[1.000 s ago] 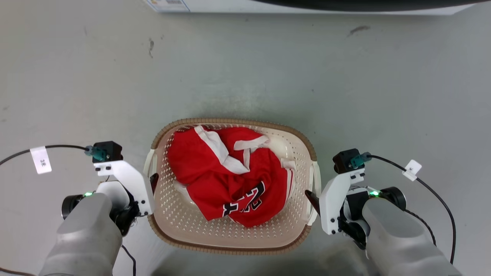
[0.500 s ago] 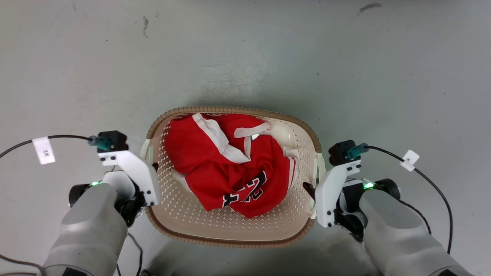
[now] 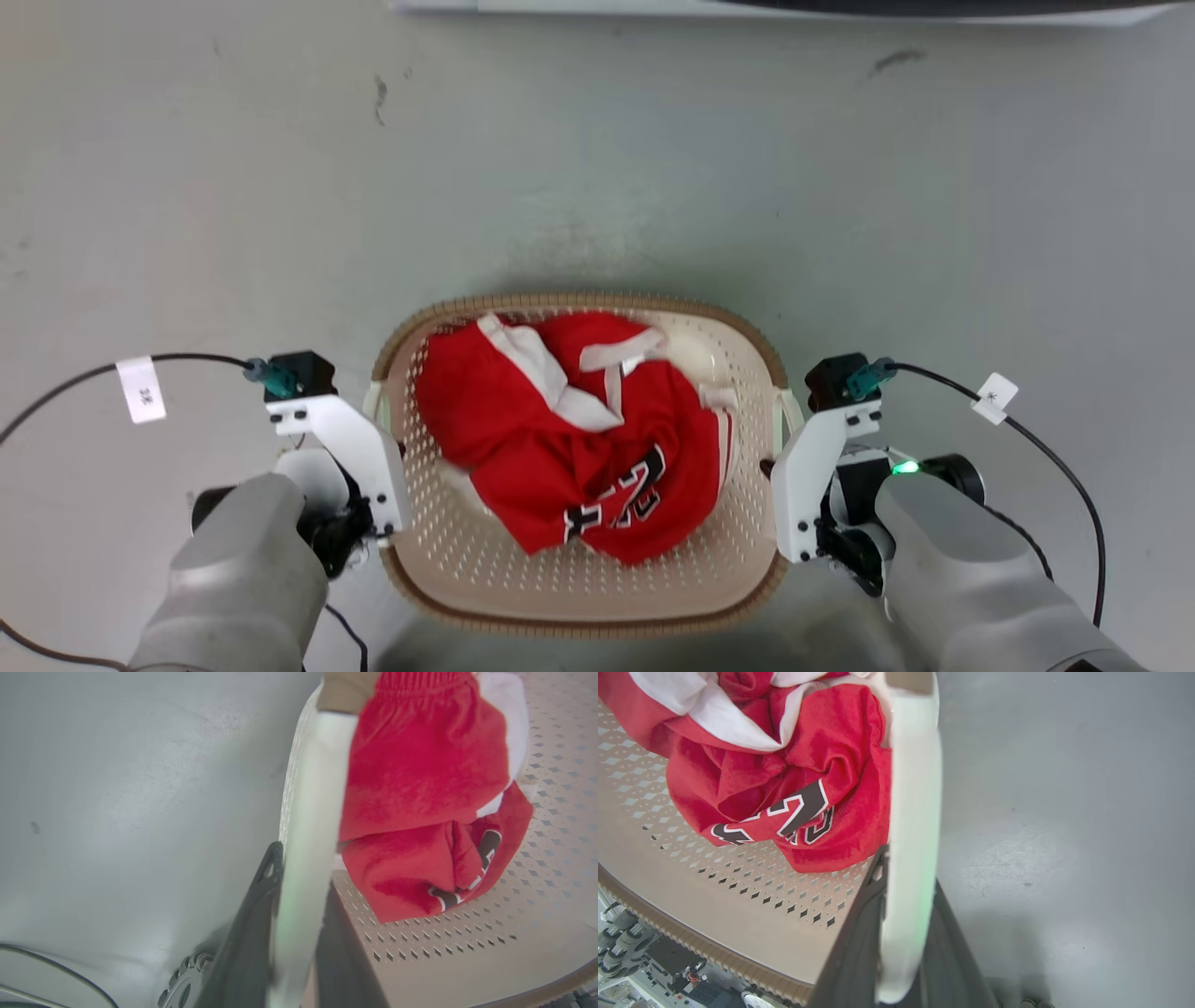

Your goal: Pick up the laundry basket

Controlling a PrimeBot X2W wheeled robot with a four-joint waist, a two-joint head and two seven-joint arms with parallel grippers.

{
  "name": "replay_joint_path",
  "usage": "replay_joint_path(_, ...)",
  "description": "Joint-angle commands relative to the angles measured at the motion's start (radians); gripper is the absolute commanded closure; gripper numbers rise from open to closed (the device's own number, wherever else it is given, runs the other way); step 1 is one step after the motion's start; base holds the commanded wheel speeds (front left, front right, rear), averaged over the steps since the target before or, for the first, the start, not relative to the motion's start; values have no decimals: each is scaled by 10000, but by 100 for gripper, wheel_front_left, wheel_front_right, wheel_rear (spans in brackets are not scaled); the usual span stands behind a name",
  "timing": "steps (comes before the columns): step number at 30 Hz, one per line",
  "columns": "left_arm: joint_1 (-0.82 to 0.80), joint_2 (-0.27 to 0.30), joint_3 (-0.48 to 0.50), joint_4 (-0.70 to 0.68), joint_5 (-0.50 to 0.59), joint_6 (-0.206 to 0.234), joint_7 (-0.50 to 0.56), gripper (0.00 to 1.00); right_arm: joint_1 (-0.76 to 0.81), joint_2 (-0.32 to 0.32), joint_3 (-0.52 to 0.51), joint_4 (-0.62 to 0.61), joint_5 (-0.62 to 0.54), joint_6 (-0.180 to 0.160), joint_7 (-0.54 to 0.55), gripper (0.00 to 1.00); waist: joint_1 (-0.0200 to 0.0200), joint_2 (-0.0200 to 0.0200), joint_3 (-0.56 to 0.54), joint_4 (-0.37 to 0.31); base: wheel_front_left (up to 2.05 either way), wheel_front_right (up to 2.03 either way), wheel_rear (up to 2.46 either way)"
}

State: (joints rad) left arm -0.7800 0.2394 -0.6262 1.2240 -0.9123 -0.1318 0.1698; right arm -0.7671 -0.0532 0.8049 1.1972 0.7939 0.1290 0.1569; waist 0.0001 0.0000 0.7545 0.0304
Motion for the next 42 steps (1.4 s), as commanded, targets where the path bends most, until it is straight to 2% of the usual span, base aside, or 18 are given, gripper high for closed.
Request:
replay_joint_path(1, 172, -130, -66, 28, -152, 21, 232, 100, 216, 60, 177, -69, 198, 31, 249, 100, -1, 0, -559, 78, 0, 0, 0)
replay_joint_path(17, 881, -479, -674, 108, -771, -9, 1862, 100, 862, 151, 1170, -451, 1631, 79, 2896, 100, -1, 0, -3547, 93, 0, 0, 0)
replay_joint_path(25, 1120, -544, -878, 211, -983, -10, 2314, 100, 996, 169, 1460, -355, 2205, 79, 3671, 100, -1, 0, -4902, 24, 0, 0, 0)
replay_joint_path(42, 684, -805, -1300, 385, -1175, -10, 3791, 100, 309, 152, 1722, 437, 2772, 80, 5173, 100, -1, 0, -6535, 57, 0, 0, 0)
